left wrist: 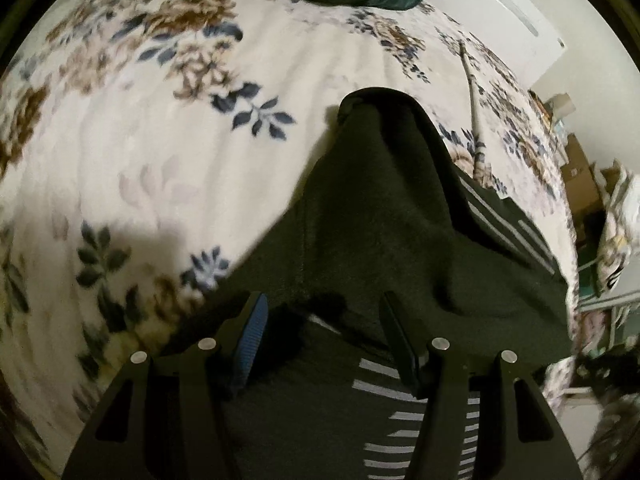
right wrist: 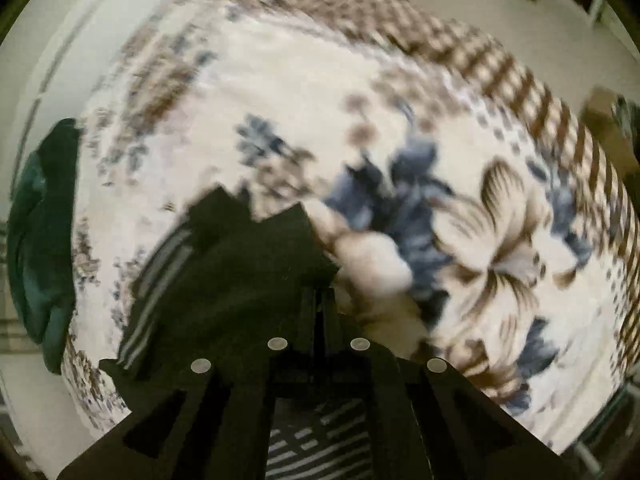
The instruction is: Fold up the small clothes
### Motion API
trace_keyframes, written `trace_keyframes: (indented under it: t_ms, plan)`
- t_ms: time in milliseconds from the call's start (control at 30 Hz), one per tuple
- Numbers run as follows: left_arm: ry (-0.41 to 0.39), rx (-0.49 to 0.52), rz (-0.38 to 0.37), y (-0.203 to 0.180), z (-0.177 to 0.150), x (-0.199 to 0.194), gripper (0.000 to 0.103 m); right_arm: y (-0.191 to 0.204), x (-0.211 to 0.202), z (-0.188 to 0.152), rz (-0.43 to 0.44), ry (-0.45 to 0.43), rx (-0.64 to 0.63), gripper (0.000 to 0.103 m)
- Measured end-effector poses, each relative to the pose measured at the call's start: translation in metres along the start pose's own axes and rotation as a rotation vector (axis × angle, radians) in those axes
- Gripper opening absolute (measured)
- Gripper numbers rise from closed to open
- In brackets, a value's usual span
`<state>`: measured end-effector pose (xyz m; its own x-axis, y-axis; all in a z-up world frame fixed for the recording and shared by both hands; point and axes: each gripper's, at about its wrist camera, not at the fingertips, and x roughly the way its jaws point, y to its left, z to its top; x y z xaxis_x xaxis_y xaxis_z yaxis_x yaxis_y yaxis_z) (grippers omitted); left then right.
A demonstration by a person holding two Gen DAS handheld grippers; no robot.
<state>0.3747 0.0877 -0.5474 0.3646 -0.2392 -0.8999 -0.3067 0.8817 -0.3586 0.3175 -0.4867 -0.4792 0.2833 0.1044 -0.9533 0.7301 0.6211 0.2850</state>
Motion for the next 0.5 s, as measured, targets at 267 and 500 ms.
trace_keyframes:
  t_ms: [267, 500]
  plan:
    - [0.079, -0.261, -0.182, 0.023, 0.004, 0.028, 0.056, 0.016, 0.035, -0.064, 0.246, 0.192, 0.003, 0.044]
    - [0.031, -0.208, -0.101, 0.008, 0.010, 0.043, 0.007, 0.053, 0.082, -0.103, 0.283, 0.199, 0.024, 0.023]
